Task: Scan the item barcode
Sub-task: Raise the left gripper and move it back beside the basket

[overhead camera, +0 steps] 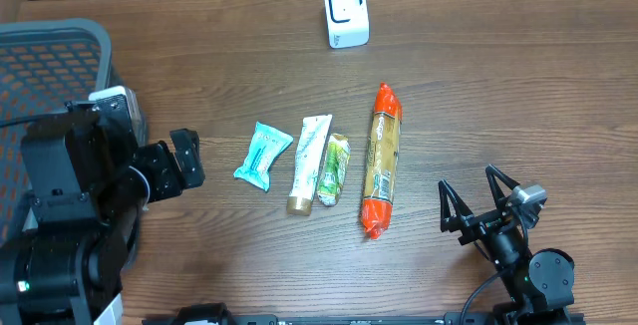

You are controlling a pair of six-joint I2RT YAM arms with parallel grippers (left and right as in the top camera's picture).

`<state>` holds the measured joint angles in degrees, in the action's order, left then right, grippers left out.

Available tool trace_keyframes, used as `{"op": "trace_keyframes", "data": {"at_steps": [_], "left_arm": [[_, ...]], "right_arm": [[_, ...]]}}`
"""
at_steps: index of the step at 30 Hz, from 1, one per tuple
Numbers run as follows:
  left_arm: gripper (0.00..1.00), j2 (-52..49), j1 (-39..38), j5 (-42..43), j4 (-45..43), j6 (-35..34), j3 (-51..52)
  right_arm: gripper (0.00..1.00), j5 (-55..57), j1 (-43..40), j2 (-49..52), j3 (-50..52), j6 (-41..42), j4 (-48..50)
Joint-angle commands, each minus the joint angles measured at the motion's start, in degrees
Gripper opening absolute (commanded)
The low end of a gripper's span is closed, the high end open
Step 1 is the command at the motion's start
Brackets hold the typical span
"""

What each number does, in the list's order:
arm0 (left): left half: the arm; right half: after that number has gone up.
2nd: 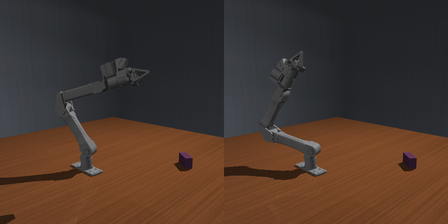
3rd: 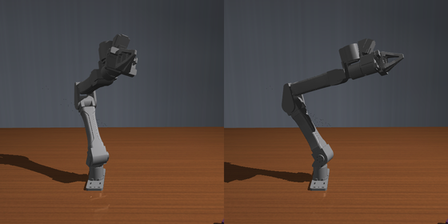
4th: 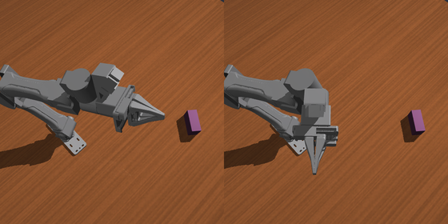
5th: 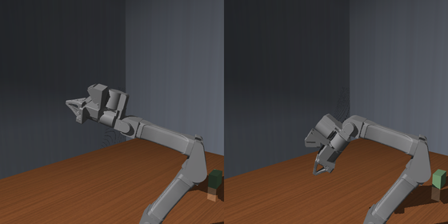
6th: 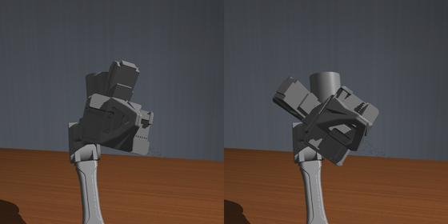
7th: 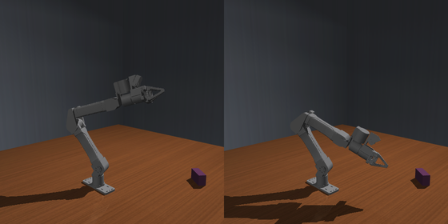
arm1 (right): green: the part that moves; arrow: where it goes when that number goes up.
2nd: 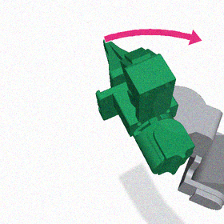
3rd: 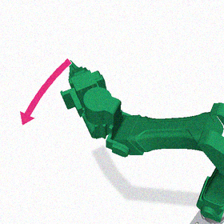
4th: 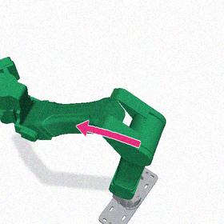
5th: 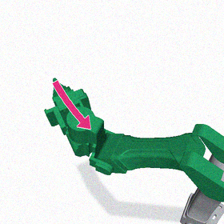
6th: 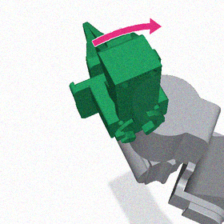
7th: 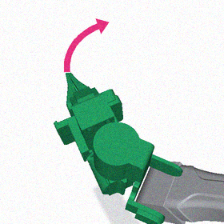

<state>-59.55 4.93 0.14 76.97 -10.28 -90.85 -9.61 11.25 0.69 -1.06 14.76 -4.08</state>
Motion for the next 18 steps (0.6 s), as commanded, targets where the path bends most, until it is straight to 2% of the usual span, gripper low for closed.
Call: {"op": "trace_keyframes", "data": {"at_steps": [1,18], "left_arm": [[0.99,-0.9,0.3,-0.6,-0.1,1.1,-0.7],[0.99,-5.4,0.3,-0.6,0.0,1.1,-0.7]], "right_arm": [[1.0,0.5,-0.1,-0.5,0.6,-0.2,0.3],[1.0,0.5,-0.1,-0.5,0.6,-0.2,0.3]]}}
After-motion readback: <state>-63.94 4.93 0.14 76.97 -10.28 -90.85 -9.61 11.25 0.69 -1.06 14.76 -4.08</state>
